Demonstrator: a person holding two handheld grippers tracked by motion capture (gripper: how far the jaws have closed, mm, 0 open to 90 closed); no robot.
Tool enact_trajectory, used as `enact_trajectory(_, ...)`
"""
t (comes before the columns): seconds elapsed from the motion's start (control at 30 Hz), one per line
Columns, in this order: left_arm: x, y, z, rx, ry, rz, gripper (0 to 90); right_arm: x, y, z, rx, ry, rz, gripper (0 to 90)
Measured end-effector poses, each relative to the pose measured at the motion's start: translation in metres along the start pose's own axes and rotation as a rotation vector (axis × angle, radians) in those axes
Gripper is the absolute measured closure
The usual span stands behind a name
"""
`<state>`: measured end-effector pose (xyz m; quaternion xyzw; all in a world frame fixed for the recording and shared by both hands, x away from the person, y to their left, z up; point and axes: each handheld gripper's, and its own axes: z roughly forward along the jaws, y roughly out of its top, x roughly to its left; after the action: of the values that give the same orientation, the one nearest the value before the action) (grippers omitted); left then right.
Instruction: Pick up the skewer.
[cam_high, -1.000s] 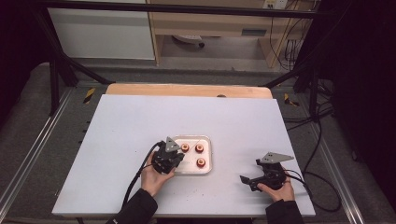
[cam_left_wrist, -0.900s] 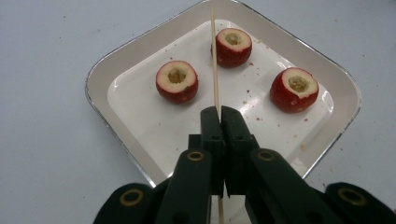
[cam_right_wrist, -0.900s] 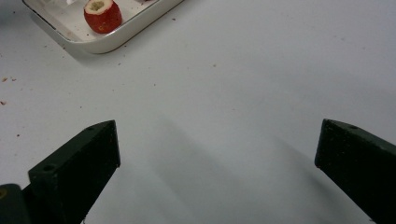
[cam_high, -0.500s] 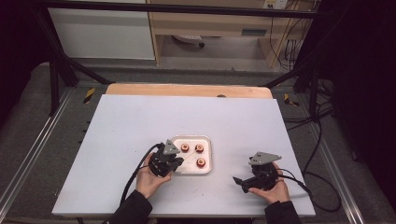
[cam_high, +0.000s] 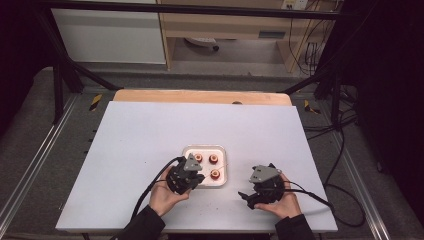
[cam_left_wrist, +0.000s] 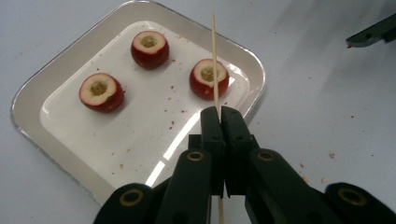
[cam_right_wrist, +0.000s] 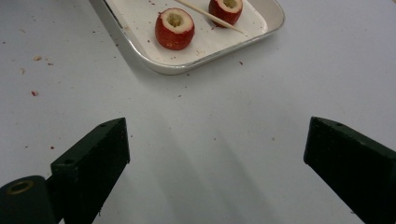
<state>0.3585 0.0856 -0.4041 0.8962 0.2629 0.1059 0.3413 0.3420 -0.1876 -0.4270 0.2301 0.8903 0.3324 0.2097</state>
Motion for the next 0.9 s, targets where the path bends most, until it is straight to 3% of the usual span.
enact_trajectory(0.13,-0.007,0.007,0.003,0.018,-0.017,0.028,88.8,0.007,0.007,0.001,0.008,-0.011,-0.086,11.8)
enact_trajectory(0.17,-0.009,0.008,0.004,0.024,-0.019,0.037,88.8,0.007,0.007,0.001,0.008,-0.011,-0.086,11.8)
enact_trajectory(0.2,-0.012,0.012,0.006,0.030,-0.027,0.045,88.8,0.009,0.009,0.001,0.009,-0.024,-0.124,14.8)
enact_trajectory(0.27,-0.013,0.013,0.006,0.038,-0.034,0.055,88.8,0.010,0.010,0.001,0.009,-0.029,-0.144,16.1)
enact_trajectory(0.4,-0.020,0.021,0.011,0.061,-0.043,0.083,88.8,0.016,0.013,0.002,0.021,-0.043,-0.243,22.2)
enact_trajectory(0.47,-0.024,0.025,0.014,0.074,-0.046,0.100,88.8,0.017,0.014,0.002,0.021,-0.045,-0.259,23.7)
enact_trajectory(0.8,-0.040,0.037,0.027,0.105,-0.082,0.150,88.8,0.023,0.013,0.008,0.039,-0.044,-0.518,47.1)
enact_trajectory(0.9,-0.041,0.039,0.029,0.111,-0.094,0.158,88.8,0.024,0.012,0.010,0.051,-0.031,-0.571,54.2)
